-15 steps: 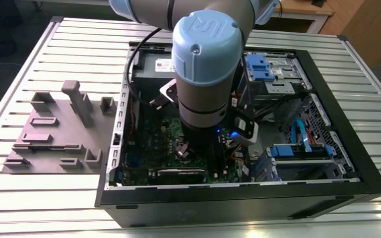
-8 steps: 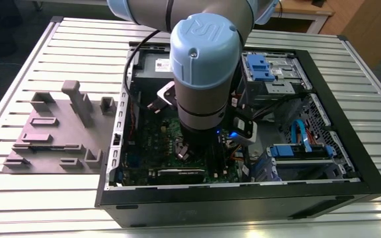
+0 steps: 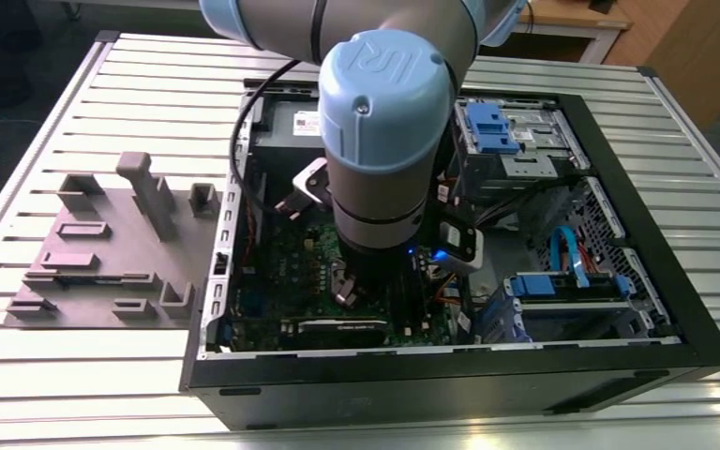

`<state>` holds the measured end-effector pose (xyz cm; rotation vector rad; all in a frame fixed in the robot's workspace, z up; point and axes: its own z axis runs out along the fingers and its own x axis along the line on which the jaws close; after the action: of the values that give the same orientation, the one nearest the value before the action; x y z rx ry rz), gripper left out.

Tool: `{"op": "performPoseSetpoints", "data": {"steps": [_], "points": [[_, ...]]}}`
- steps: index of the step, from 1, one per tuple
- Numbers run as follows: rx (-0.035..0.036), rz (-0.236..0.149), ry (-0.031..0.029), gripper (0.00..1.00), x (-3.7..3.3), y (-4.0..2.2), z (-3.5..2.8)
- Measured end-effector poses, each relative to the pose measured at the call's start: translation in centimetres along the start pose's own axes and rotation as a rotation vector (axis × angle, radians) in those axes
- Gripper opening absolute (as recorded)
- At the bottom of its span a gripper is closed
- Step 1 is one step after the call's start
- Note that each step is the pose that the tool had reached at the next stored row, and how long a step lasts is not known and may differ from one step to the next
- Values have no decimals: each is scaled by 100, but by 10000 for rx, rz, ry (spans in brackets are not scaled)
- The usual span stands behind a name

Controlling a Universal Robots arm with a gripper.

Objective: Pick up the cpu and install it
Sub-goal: 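Install the first cpu locking lever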

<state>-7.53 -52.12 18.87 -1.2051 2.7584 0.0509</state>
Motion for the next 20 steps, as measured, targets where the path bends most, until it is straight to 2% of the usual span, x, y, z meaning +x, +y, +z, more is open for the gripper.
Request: {"op": "performPoseSetpoints", "data": {"steps": [7,20], "points": [[-41,-331,-10,10,2,-1,8],[-43,-332,-14,10,-26,-33,21]]}}
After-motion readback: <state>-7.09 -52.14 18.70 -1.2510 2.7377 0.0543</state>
